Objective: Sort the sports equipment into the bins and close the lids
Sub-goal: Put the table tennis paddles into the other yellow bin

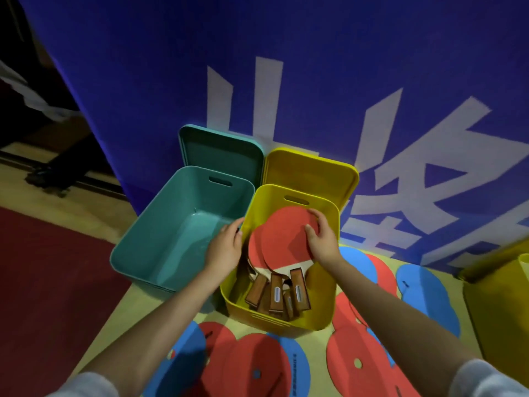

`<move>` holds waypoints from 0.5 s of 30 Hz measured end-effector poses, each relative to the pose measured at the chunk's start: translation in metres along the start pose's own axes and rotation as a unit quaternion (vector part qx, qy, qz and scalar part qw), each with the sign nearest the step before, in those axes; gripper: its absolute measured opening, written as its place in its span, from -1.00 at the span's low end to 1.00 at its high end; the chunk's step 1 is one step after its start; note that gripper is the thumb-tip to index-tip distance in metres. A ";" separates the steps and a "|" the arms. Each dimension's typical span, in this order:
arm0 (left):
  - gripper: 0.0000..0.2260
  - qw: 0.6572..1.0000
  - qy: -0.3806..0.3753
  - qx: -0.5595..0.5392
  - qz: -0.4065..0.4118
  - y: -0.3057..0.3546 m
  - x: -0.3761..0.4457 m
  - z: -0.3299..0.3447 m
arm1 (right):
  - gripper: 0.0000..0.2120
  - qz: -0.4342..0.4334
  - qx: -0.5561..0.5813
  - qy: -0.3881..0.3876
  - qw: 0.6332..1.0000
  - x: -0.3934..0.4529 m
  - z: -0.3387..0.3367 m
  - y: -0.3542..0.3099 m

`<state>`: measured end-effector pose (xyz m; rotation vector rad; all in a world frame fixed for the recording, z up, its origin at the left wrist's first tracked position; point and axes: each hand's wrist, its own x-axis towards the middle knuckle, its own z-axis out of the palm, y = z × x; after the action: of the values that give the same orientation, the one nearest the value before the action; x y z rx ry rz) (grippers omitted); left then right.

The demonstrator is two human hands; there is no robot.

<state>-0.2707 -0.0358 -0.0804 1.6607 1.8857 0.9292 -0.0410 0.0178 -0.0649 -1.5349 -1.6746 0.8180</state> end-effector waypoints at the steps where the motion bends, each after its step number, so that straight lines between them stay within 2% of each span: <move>1: -0.66 1.000 0.004 -0.004 0.004 -0.001 0.000 -0.001 | -0.62 0.016 0.008 -0.011 1.000 0.003 0.006 0.003; 5: -0.65 1.000 0.007 -0.012 0.003 -0.002 -0.001 -0.001 | -0.63 0.095 0.063 -0.017 0.993 0.016 0.026 0.007; 12: -0.65 0.999 0.018 -0.026 -0.004 -0.004 -0.001 0.000 | -0.64 0.143 0.089 -0.030 0.985 0.028 0.044 0.010; 15: -0.65 0.999 0.020 -0.036 -0.007 -0.005 0.000 0.001 | -0.59 0.125 0.053 -0.045 0.990 0.025 0.047 0.015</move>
<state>-0.2730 -0.0361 -0.0850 1.5960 1.8649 1.0187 -0.0731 0.0443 -0.1014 -1.6765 -1.4928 1.1051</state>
